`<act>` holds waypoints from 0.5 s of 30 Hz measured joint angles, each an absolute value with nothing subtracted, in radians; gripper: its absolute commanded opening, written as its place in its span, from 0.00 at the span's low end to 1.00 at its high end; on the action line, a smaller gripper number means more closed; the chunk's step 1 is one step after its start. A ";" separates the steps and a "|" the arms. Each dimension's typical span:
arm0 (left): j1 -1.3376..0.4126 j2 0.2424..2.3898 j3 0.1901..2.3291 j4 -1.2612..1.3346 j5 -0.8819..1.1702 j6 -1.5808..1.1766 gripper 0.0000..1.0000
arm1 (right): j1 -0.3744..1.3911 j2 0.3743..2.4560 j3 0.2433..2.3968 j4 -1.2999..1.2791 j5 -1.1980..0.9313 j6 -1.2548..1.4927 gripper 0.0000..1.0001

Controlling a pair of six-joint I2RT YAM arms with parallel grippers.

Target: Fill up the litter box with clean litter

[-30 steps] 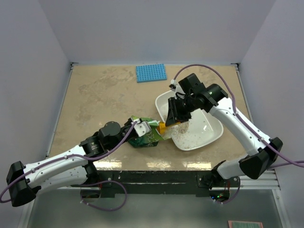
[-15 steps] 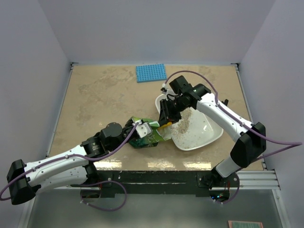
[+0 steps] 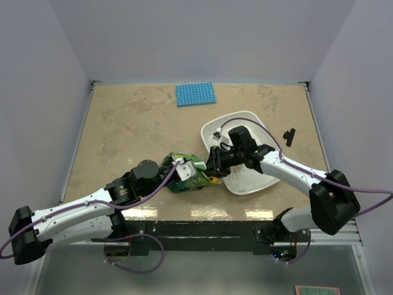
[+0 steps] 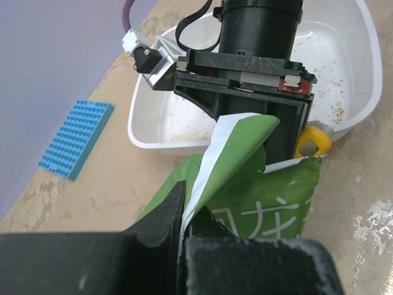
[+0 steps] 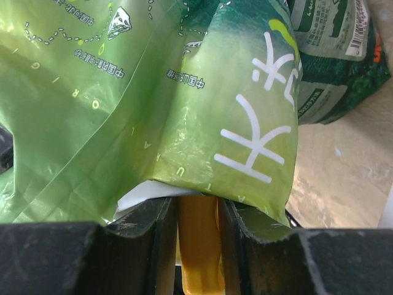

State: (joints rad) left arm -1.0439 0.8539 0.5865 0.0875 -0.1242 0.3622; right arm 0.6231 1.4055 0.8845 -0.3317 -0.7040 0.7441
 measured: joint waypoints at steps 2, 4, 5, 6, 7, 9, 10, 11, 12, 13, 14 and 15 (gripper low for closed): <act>-1.045 0.850 0.578 0.090 -0.112 0.363 0.00 | 0.621 1.385 0.818 -0.223 -0.723 0.790 0.00; -1.047 0.846 0.574 0.088 -0.100 0.363 0.00 | 0.621 1.361 0.748 -0.111 -0.735 0.837 0.00; -1.048 0.845 0.574 0.087 -0.097 0.367 0.00 | 0.621 1.349 0.714 -0.053 -0.738 0.860 0.00; -1.048 0.844 0.574 0.085 -0.091 0.370 0.00 | 0.621 1.335 0.682 -0.002 -0.737 0.884 0.00; -1.048 0.842 0.571 0.085 -0.085 0.376 0.00 | 0.621 1.321 0.651 0.048 -0.736 0.908 0.00; -1.048 0.835 0.564 0.088 -0.073 0.385 0.00 | 0.622 1.288 0.586 0.140 -0.729 0.957 0.00; -1.049 0.831 0.561 0.088 -0.066 0.387 0.00 | 0.622 1.272 0.556 0.184 -0.725 0.983 0.00; -1.050 0.827 0.559 0.088 -0.062 0.387 0.00 | 0.622 1.254 0.527 0.223 -0.722 1.008 0.00; -1.050 0.824 0.558 0.088 -0.058 0.389 0.00 | 0.623 1.235 0.499 0.259 -0.717 1.031 0.00; -1.050 0.823 0.558 0.089 -0.055 0.389 0.00 | 0.623 1.217 0.479 0.283 -0.712 1.049 0.00; -1.050 0.822 0.558 0.090 -0.053 0.389 0.00 | 0.623 1.195 0.453 0.311 -0.705 1.073 0.00; -1.050 0.822 0.558 0.093 -0.052 0.389 0.00 | 0.623 1.171 0.430 0.334 -0.698 1.092 0.00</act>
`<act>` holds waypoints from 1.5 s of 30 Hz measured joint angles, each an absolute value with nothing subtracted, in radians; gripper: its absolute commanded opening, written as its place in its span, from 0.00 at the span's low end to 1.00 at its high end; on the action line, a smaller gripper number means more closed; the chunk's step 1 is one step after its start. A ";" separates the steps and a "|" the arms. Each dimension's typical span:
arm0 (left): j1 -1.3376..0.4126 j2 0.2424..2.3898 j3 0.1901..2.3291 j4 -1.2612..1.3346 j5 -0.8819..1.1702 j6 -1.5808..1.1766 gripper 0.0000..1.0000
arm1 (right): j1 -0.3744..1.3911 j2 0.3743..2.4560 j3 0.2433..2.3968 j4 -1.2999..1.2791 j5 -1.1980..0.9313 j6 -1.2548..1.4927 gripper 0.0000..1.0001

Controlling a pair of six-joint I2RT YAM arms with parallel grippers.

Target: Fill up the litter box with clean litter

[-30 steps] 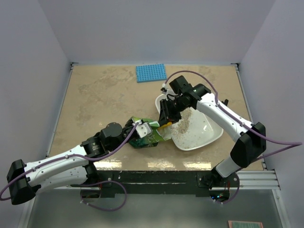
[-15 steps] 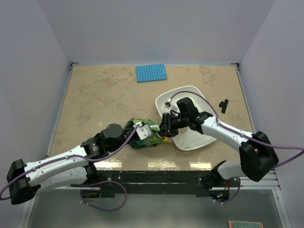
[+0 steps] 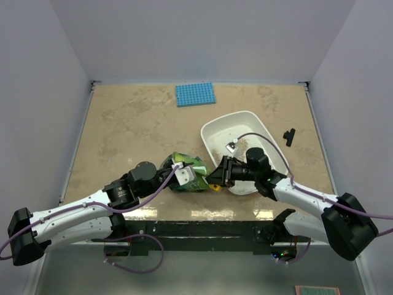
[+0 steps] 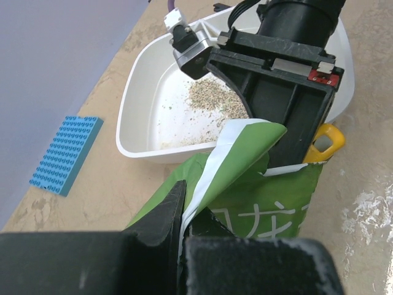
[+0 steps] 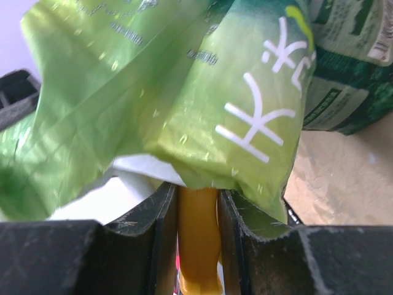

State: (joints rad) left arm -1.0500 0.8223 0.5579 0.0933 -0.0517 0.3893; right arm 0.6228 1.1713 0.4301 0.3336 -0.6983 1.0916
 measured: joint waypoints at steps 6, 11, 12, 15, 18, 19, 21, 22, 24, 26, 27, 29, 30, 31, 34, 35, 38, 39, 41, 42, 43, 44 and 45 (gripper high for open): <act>-1.050 0.822 0.558 0.107 -0.048 0.400 0.00 | 0.624 1.008 0.332 0.370 -0.672 1.180 0.00; -1.050 0.822 0.558 0.114 -0.051 0.410 0.00 | 0.624 0.831 0.252 0.364 -0.646 1.256 0.00; -1.050 0.822 0.558 0.115 -0.052 0.411 0.00 | 0.624 0.796 0.237 0.357 -0.641 1.269 0.00; -1.050 0.822 0.558 0.118 -0.053 0.412 0.00 | 0.624 0.688 0.207 0.315 -0.623 1.304 0.00; -1.050 0.824 0.558 0.123 -0.057 0.412 0.00 | 0.626 0.577 0.192 0.245 -0.614 1.333 0.00; -1.050 0.825 0.558 0.125 -0.058 0.412 0.00 | 0.627 0.550 0.192 0.223 -0.611 1.338 0.00; -1.050 0.827 0.558 0.128 -0.059 0.412 0.00 | 0.628 0.486 0.192 0.167 -0.600 1.348 0.00; -1.050 0.829 0.558 0.129 -0.059 0.412 0.00 | 0.628 0.453 0.192 0.136 -0.593 1.352 0.00; -1.050 0.832 0.558 0.134 -0.059 0.412 0.00 | 0.628 0.389 0.192 0.075 -0.585 1.357 0.00; -1.050 0.836 0.557 0.139 -0.059 0.412 0.00 | 0.628 0.329 0.192 0.011 -0.572 1.364 0.00; -1.050 0.837 0.557 0.141 -0.058 0.412 0.00 | 0.628 0.296 0.192 -0.017 -0.566 1.368 0.00; -1.050 0.841 0.556 0.146 -0.058 0.411 0.00 | 0.628 0.234 0.192 -0.081 -0.558 1.374 0.00; -1.050 0.842 0.553 0.151 -0.057 0.411 0.00 | 0.628 0.198 0.192 -0.117 -0.552 1.377 0.00; -1.050 0.844 0.551 0.155 -0.057 0.411 0.00 | 0.628 0.176 0.192 -0.143 -0.545 1.379 0.00; -1.050 0.852 0.549 0.165 -0.055 0.411 0.00 | 0.628 0.086 0.198 -0.237 -0.521 1.389 0.00; -1.050 0.854 0.549 0.167 -0.055 0.411 0.00 | 0.628 0.058 0.203 -0.269 -0.512 1.390 0.00; -1.050 0.857 0.549 0.168 -0.053 0.411 0.00 | 0.628 0.017 0.229 -0.356 -0.491 1.393 0.00; -1.050 0.858 0.549 0.169 -0.052 0.411 0.00 | 0.628 0.014 0.242 -0.381 -0.485 1.391 0.00; -1.050 0.859 0.547 0.171 -0.052 0.411 0.00 | 0.628 0.012 0.264 -0.419 -0.476 1.388 0.00; -1.051 0.859 0.547 0.172 -0.052 0.411 0.00 | 0.628 0.012 0.276 -0.439 -0.467 1.387 0.00; -1.051 0.860 0.547 0.172 -0.052 0.411 0.00 | 0.628 0.012 0.289 -0.459 -0.461 1.386 0.00; -1.051 0.860 0.547 0.173 -0.053 0.411 0.00 | 0.628 0.012 0.300 -0.476 -0.456 1.386 0.00; -1.051 0.860 0.547 0.173 -0.054 0.411 0.00 | 0.628 0.012 0.311 -0.493 -0.453 1.385 0.00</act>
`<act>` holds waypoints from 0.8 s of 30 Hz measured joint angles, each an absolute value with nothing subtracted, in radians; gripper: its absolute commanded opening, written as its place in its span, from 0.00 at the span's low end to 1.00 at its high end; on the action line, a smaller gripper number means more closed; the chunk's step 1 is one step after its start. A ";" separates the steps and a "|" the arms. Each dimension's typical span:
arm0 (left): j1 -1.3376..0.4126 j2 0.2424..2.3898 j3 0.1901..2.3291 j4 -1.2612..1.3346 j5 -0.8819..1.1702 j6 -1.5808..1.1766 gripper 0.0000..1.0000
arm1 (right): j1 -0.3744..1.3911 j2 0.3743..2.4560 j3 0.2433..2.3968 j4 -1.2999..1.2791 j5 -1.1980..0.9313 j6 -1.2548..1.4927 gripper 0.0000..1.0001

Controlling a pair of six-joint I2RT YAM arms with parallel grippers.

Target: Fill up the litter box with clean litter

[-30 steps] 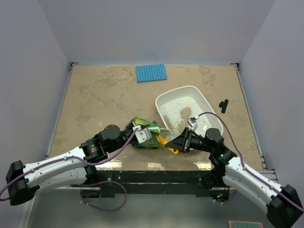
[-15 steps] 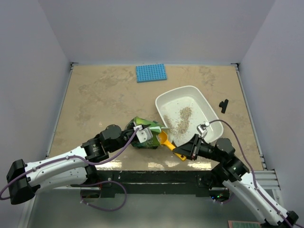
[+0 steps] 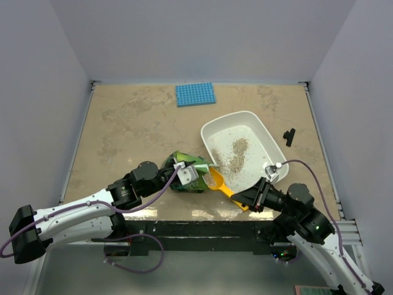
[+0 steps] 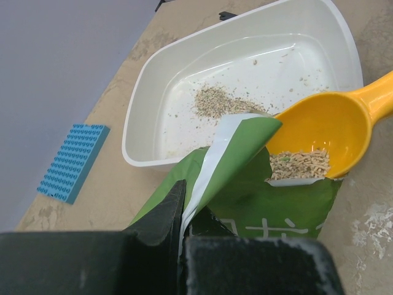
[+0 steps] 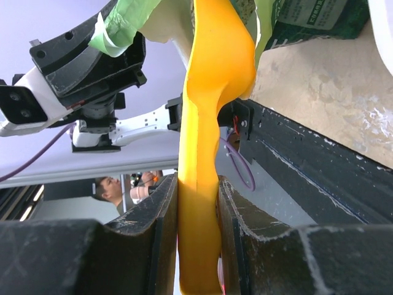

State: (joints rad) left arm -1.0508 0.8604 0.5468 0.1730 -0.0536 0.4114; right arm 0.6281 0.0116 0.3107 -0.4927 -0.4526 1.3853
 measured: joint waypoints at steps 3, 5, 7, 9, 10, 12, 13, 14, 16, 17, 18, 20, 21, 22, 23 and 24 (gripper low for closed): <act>-1.052 0.860 0.546 0.177 -0.062 0.411 0.00 | 0.628 0.012 0.345 -0.544 -0.433 1.382 0.00; -1.054 0.860 0.545 0.180 -0.073 0.411 0.00 | 0.628 0.012 0.369 -0.577 -0.425 1.380 0.00; -1.056 0.860 0.545 0.185 -0.088 0.411 0.00 | 0.628 0.012 0.398 -0.614 -0.411 1.380 0.00; -1.056 0.860 0.545 0.191 -0.103 0.411 0.00 | 0.628 0.012 0.427 -0.649 -0.401 1.379 0.00; -1.056 0.860 0.544 0.195 -0.110 0.411 0.00 | 0.628 0.012 0.442 -0.670 -0.397 1.379 0.00; -1.056 0.859 0.542 0.205 -0.128 0.409 0.00 | 0.628 0.012 0.469 -0.707 -0.377 1.378 0.00; -1.056 0.857 0.540 0.208 -0.136 0.407 0.00 | 0.627 0.012 0.481 -0.726 -0.368 1.377 0.00; -1.056 0.855 0.538 0.214 -0.144 0.406 0.00 | 0.627 0.012 0.491 -0.740 -0.357 1.377 0.00; -1.057 0.847 0.529 0.226 -0.159 0.404 0.00 | 0.627 0.012 0.518 -0.778 -0.342 1.376 0.00; -1.057 0.844 0.527 0.228 -0.163 0.404 0.00 | 0.627 0.012 0.527 -0.789 -0.338 1.376 0.00; -1.058 0.843 0.525 0.232 -0.170 0.403 0.00 | 0.627 0.012 0.538 -0.802 -0.332 1.376 0.00; -1.061 0.845 0.525 0.239 -0.188 0.403 0.00 | 0.627 0.012 0.556 -0.820 -0.326 1.376 0.00; -1.062 0.848 0.525 0.244 -0.198 0.402 0.00 | 0.627 0.012 0.561 -0.826 -0.324 1.376 0.00; -1.062 0.853 0.525 0.250 -0.208 0.402 0.00 | 0.627 0.012 0.567 -0.833 -0.322 1.376 0.00; -1.063 0.859 0.525 0.258 -0.218 0.401 0.00 | 0.627 0.013 0.575 -0.842 -0.319 1.376 0.00; -1.063 0.865 0.525 0.265 -0.224 0.400 0.00 | 0.627 0.013 0.580 -0.847 -0.315 1.376 0.00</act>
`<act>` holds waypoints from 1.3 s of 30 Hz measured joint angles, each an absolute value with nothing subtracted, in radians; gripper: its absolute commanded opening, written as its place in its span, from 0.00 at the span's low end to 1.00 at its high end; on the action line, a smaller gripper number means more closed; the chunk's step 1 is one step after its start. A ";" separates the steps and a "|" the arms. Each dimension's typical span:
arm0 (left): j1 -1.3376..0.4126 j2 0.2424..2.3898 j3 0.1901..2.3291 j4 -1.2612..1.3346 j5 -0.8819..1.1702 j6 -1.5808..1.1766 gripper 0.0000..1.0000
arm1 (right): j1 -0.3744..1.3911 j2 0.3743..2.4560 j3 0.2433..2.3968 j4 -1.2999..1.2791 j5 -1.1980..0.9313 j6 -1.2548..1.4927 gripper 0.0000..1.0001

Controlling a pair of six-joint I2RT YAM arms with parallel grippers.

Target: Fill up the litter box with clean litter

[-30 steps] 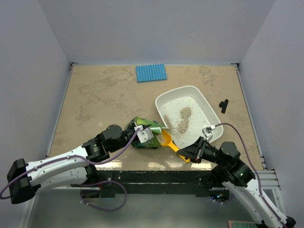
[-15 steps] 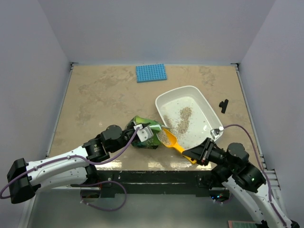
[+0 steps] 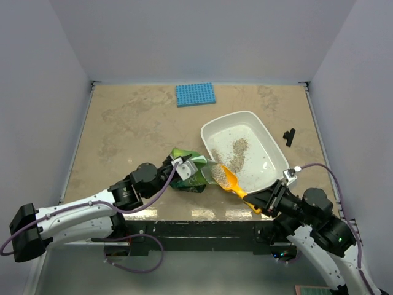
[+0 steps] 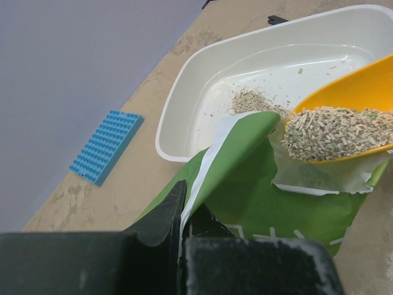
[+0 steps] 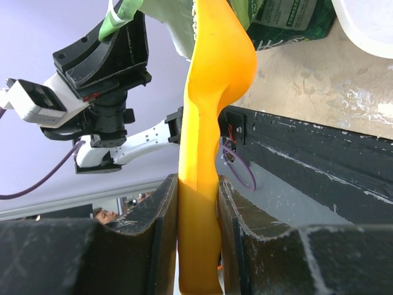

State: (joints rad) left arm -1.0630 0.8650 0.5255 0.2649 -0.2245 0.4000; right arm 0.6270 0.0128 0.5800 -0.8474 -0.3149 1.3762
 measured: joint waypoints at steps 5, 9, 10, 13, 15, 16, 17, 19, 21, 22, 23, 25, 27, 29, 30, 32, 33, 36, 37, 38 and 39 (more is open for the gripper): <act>-1.064 0.908 0.537 0.303 -0.280 0.384 0.00 | 0.626 0.013 0.600 -0.862 -0.300 1.378 0.00; -1.063 0.950 0.556 0.324 -0.321 0.377 0.00 | 0.625 0.013 0.619 -0.865 -0.282 1.380 0.00; -1.063 0.959 0.561 0.327 -0.328 0.377 0.00 | 0.624 0.013 0.624 -0.867 -0.277 1.380 0.00; -1.060 0.986 0.579 0.328 -0.342 0.376 0.00 | 0.622 0.013 0.638 -0.869 -0.262 1.382 0.00; -1.053 1.003 0.594 0.326 -0.346 0.375 0.00 | 0.622 0.013 0.649 -0.870 -0.244 1.385 0.00; -1.047 1.010 0.602 0.324 -0.347 0.374 0.00 | 0.622 0.013 0.656 -0.870 -0.233 1.387 0.00; -1.040 1.014 0.606 0.324 -0.348 0.373 0.00 | 0.622 0.013 0.663 -0.870 -0.220 1.388 0.00; -1.024 1.016 0.616 0.320 -0.347 0.361 0.00 | 0.621 0.013 0.678 -0.870 -0.191 1.391 0.00; -1.011 1.016 0.617 0.322 -0.347 0.354 0.00 | 0.621 0.013 0.693 -0.871 -0.154 1.395 0.00; -1.008 1.016 0.617 0.322 -0.345 0.351 0.00 | 0.621 0.013 0.699 -0.871 -0.138 1.396 0.00; -1.006 1.015 0.617 0.323 -0.345 0.350 0.00 | 0.621 0.013 0.705 -0.871 -0.116 1.398 0.00; -1.002 1.013 0.617 0.322 -0.344 0.349 0.00 | 0.620 0.014 0.712 -0.872 -0.071 1.402 0.00; -1.000 1.008 0.617 0.320 -0.343 0.345 0.00 | 0.621 0.024 0.716 -0.876 -0.028 1.406 0.00; -0.999 1.003 0.616 0.317 -0.341 0.338 0.00 | 0.621 0.034 0.716 -0.890 0.020 1.408 0.00; -0.997 1.000 0.614 0.317 -0.340 0.334 0.00 | 0.621 0.038 0.716 -0.903 0.046 1.411 0.00; -0.995 0.992 0.610 0.316 -0.334 0.330 0.00 | 0.622 0.047 0.713 -0.926 0.096 1.412 0.00; -0.995 0.987 0.609 0.313 -0.331 0.328 0.00 | 0.622 0.052 0.707 -0.931 0.115 1.412 0.00; -0.995 0.974 0.606 0.304 -0.324 0.322 0.00 | 0.623 0.093 0.691 -0.935 0.162 1.401 0.00; -0.995 0.969 0.604 0.301 -0.322 0.320 0.00 | 0.623 0.119 0.687 -0.935 0.174 1.390 0.00; -0.995 0.964 0.602 0.297 -0.319 0.315 0.00 | 0.623 0.155 0.683 -0.937 0.190 1.377 0.00; -0.995 0.959 0.601 0.292 -0.317 0.312 0.00 | 0.623 0.199 0.683 -0.938 0.201 1.363 0.00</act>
